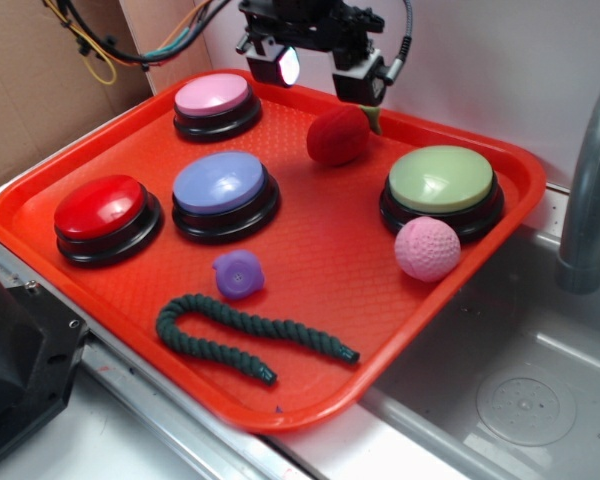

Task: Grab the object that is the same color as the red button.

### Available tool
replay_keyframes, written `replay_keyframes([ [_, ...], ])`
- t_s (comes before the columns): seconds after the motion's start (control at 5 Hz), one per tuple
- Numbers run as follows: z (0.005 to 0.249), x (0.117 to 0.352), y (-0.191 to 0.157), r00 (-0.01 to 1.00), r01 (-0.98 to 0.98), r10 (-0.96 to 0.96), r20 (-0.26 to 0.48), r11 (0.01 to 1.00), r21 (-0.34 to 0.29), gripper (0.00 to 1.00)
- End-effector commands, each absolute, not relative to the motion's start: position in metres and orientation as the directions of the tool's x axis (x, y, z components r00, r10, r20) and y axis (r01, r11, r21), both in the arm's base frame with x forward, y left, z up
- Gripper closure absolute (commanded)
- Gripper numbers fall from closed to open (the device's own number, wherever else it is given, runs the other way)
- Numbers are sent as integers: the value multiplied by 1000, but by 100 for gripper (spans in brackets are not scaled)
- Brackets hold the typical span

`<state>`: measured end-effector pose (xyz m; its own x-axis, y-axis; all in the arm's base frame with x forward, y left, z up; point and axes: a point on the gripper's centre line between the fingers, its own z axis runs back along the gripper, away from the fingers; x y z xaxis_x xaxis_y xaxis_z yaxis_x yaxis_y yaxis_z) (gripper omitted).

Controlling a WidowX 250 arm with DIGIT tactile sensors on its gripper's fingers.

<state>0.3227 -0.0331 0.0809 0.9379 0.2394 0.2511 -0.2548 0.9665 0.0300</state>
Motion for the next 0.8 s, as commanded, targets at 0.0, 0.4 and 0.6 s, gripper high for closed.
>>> replay_keyframes([
  [0.0, 76, 347, -22, 910, -277, 264, 318, 961, -5, 0],
  [0.4, 52, 346, -26, 940, -247, 253, 229, 967, -58, 34],
  [0.6, 42, 342, -23, 940, -266, 272, 204, 962, -57, 100],
])
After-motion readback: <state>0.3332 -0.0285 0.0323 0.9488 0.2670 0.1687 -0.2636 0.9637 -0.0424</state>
